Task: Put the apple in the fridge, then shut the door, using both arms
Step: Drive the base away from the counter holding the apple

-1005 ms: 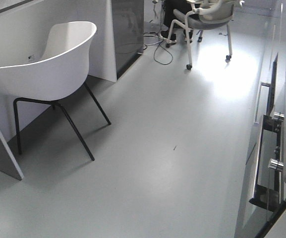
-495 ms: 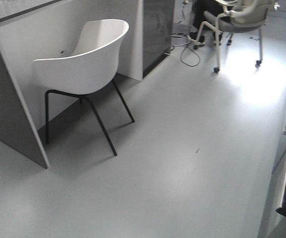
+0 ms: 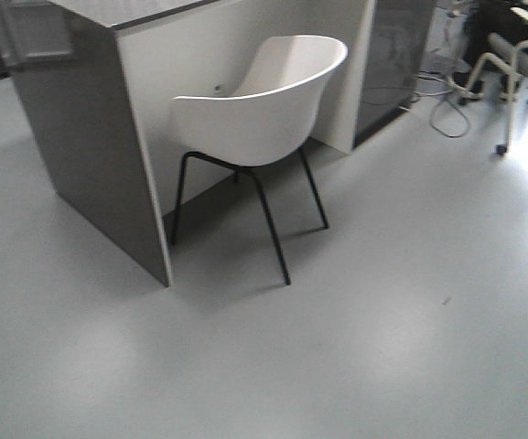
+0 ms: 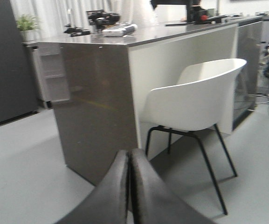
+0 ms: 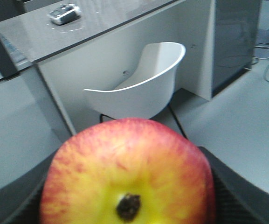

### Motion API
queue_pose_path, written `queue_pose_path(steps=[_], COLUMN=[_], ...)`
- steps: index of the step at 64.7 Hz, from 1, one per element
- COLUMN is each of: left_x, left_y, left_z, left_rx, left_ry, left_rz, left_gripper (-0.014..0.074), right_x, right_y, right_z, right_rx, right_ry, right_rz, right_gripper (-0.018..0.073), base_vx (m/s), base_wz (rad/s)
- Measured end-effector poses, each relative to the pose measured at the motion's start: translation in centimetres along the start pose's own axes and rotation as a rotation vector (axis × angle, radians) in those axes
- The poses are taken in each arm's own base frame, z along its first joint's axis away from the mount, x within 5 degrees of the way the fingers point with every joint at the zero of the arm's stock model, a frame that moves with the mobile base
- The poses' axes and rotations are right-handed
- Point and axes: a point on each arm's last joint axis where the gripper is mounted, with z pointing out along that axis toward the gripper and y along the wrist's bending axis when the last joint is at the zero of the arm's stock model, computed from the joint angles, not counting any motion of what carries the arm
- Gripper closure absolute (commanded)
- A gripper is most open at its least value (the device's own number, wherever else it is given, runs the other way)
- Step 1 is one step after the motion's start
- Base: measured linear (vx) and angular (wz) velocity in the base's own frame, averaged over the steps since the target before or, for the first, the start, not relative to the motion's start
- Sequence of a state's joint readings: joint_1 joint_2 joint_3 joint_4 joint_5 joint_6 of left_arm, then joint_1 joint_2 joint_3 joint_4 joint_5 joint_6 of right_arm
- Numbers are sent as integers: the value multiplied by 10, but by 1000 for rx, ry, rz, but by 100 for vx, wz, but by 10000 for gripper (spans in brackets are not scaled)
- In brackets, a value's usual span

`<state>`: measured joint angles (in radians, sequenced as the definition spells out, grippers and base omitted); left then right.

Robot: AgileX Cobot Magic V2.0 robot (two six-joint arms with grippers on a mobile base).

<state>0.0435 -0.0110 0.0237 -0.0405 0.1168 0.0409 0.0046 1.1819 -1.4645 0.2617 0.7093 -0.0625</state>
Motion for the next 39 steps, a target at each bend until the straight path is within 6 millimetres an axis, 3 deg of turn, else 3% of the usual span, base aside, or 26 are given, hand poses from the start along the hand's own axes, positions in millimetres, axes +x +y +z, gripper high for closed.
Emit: queue_pose_path(steps=[39], left_x=[0], left_y=[0], left_z=[0], left_rx=[0], left_ry=[0], left_rz=[0], left_gripper=[603], right_x=[0], right_y=[0], right_z=[0], right_rx=[-1], right_ry=[0], right_rz=[2], right_gripper=[500], base_vx=[1], base_wz=[31])
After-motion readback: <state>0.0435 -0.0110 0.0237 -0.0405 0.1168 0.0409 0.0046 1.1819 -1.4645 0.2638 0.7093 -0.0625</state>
